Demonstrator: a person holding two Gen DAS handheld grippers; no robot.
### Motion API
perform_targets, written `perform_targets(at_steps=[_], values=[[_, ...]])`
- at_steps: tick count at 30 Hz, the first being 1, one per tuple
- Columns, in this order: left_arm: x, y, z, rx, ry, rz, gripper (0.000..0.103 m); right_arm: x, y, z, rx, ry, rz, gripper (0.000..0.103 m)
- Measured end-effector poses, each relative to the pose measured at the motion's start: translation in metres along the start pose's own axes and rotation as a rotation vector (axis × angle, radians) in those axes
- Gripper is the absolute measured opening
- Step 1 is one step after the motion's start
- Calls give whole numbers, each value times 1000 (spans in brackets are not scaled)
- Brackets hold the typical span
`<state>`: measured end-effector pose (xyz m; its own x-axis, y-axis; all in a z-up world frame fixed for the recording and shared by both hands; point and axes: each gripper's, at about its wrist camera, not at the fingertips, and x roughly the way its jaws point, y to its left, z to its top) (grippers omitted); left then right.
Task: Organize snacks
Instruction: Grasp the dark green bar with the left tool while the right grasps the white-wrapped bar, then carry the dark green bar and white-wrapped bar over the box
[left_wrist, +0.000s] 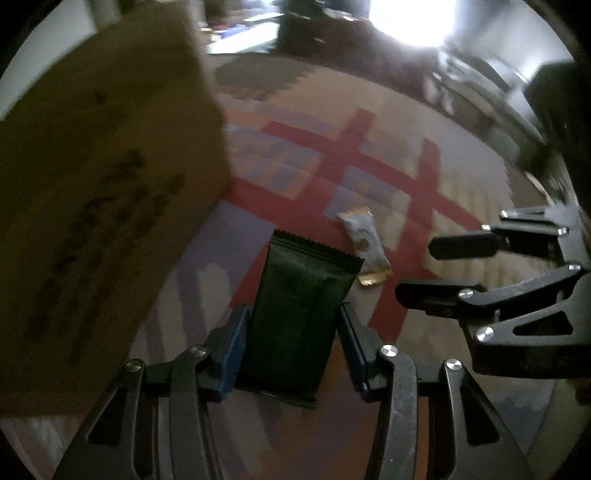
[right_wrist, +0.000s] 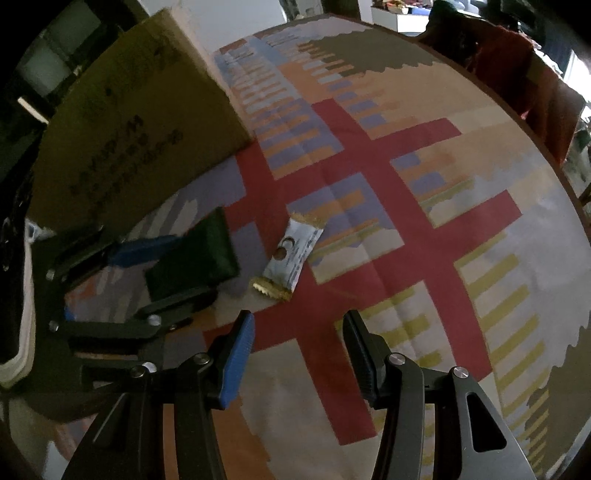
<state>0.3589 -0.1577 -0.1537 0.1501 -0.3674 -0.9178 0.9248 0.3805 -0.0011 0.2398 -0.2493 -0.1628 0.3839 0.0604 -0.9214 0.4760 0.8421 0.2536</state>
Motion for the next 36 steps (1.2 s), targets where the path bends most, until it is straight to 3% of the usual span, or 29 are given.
perform_targets(at_steps=[11, 14, 22, 27, 36], values=[[-17, 2, -6, -166, -74, 125, 48, 3, 0, 25, 36, -81, -36, 50], [-15, 8, -8, -208, -75, 133, 48, 11, 3, 30, 21, -74, -60, 43], [-13, 24, -15, -350, -68, 129, 48, 24, 17, 33, -57, -52, -98, 38], [-16, 26, -19, -409, -72, 148, 48, 22, 16, 31, -101, -53, -107, 23], [-33, 23, -25, -475, -106, 146, 48, -3, 25, 25, -159, -85, -49, 21]])
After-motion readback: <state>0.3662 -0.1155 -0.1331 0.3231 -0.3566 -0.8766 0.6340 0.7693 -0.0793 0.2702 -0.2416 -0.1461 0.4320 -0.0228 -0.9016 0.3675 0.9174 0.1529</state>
